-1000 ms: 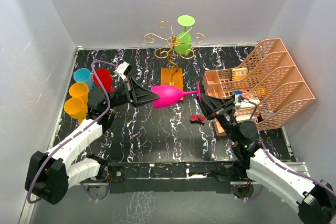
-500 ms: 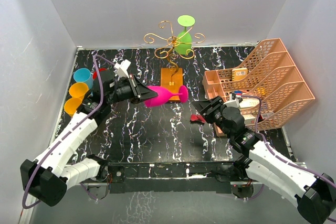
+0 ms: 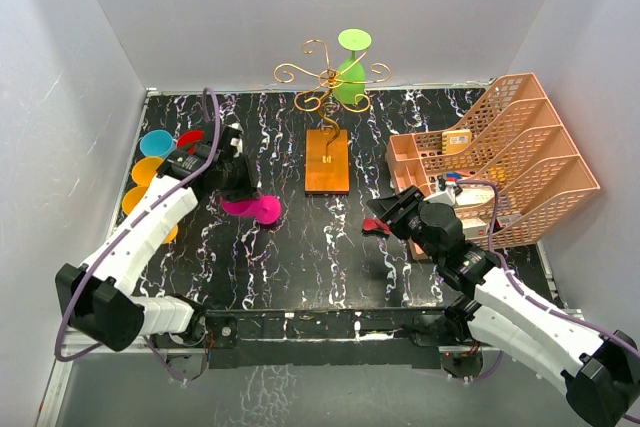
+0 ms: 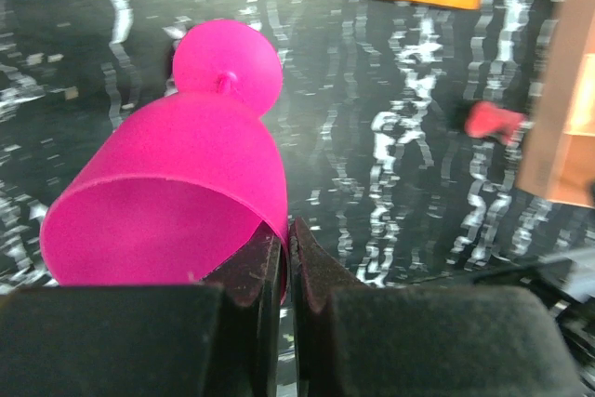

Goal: Take the wine glass off the wine glass rack

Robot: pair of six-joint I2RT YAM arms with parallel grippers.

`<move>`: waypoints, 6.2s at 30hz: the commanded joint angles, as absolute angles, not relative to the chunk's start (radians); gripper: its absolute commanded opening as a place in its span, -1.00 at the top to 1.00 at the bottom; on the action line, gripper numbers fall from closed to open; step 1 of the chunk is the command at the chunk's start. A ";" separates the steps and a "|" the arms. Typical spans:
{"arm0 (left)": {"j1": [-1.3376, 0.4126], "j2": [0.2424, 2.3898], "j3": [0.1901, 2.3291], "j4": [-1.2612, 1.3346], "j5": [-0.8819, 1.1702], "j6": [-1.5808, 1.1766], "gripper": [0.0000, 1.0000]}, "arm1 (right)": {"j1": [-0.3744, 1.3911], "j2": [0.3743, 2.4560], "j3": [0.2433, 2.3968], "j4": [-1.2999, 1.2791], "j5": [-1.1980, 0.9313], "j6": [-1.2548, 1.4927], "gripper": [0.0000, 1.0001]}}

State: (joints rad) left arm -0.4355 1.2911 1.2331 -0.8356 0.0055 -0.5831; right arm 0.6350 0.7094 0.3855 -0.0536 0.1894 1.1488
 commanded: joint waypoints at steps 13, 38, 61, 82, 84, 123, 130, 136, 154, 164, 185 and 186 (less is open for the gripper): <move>-0.244 1.444 1.426 -1.014 -0.266 -0.399 1.00 | 0.640 0.671 0.447 -0.086 0.205 1.120 -0.05; -0.114 1.588 1.485 -0.982 -0.153 -0.342 0.46 | 0.639 0.649 0.439 -0.091 0.239 1.093 -0.05; -0.189 1.117 1.165 -0.517 0.423 -0.552 -0.81 | 0.639 0.679 0.543 -0.178 0.362 0.875 -0.06; -0.461 1.025 0.962 -0.436 0.178 -0.502 -0.84 | 0.575 1.108 1.175 -0.229 0.480 0.362 -0.11; -0.462 1.005 0.971 -0.448 0.158 -0.471 -0.84 | 0.510 1.171 1.259 -0.227 0.385 0.355 -0.11; -0.462 0.916 0.805 -0.314 0.173 -0.269 -0.82 | 0.187 2.078 2.207 -0.165 -0.419 0.532 0.09; -0.461 0.922 0.806 -0.318 0.171 -0.264 -0.82 | 0.186 2.080 2.194 -0.152 -0.407 0.532 0.38; -0.462 0.930 0.806 -0.319 0.170 -0.261 -0.82 | 0.186 2.070 2.192 -0.150 -0.370 0.533 0.58; -0.462 0.938 0.809 -0.323 0.159 -0.255 -0.82 | 0.156 1.950 2.019 0.030 -0.392 0.954 0.85; -0.462 0.933 0.810 -0.320 0.155 -0.254 -0.82 | 0.115 1.890 1.927 0.080 -0.500 1.079 0.85; -0.463 0.939 0.812 -0.326 0.155 -0.247 -0.82 | 0.194 1.970 1.991 0.145 -0.564 1.171 0.85; -0.461 0.939 0.814 -0.327 0.153 -0.248 -0.82 | 0.196 1.980 2.003 0.152 -0.557 1.173 0.85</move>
State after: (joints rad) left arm -0.4561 0.9451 0.8021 -0.3363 0.1574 -0.2638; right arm 0.1818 1.9606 1.9129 0.0589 -0.5709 1.1542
